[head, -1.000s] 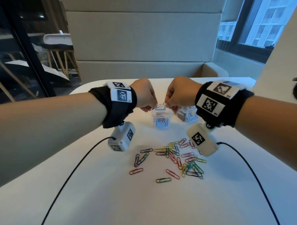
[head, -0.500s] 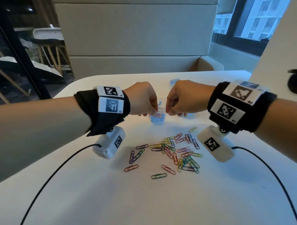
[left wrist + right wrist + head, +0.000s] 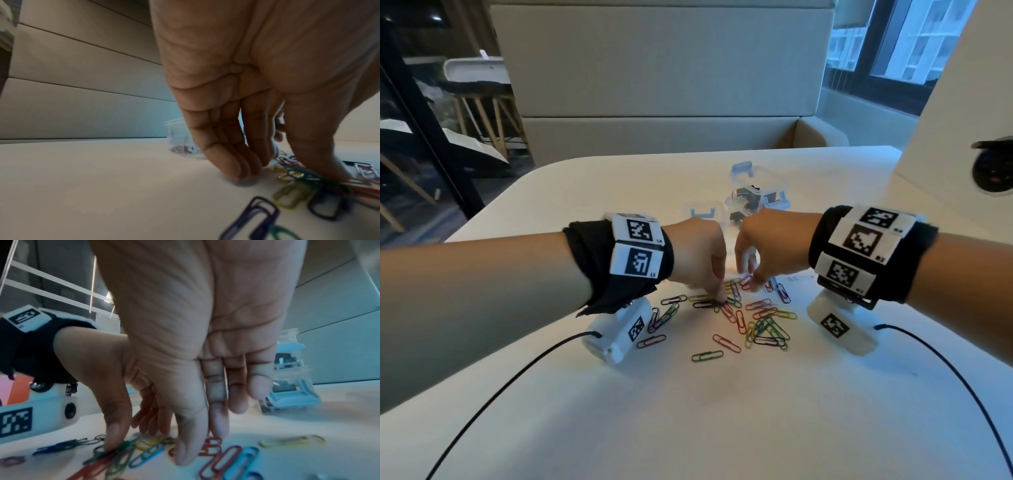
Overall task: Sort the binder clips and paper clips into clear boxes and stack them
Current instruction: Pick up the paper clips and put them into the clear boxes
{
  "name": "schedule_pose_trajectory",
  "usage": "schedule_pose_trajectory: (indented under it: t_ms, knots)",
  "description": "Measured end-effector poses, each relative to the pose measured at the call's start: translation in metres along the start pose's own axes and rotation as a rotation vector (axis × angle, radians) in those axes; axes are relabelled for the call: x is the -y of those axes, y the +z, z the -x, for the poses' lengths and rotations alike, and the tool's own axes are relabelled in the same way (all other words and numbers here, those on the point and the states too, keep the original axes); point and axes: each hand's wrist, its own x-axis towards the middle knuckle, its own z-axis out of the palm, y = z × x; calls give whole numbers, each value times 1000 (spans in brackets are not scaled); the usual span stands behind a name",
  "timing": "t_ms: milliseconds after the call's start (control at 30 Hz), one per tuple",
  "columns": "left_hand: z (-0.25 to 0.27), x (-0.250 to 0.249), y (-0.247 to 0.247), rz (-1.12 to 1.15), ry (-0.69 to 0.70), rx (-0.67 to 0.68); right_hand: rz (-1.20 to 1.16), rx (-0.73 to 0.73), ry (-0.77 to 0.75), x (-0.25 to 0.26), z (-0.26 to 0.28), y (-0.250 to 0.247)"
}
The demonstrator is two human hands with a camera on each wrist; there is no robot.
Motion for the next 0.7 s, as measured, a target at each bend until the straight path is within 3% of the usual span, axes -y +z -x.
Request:
schedule_pose_trajectory:
  t_ms: [233, 533, 700]
  knots:
    - [3, 0, 2, -6, 20, 6, -17, -34, -7, -2, -4, 4]
    - [4, 2, 2, 114, -6, 42, -18, 75, 54, -1, -10, 1]
    - [5, 4, 0, 199, -48, 55, -29, 44, 41, 1, -10, -1]
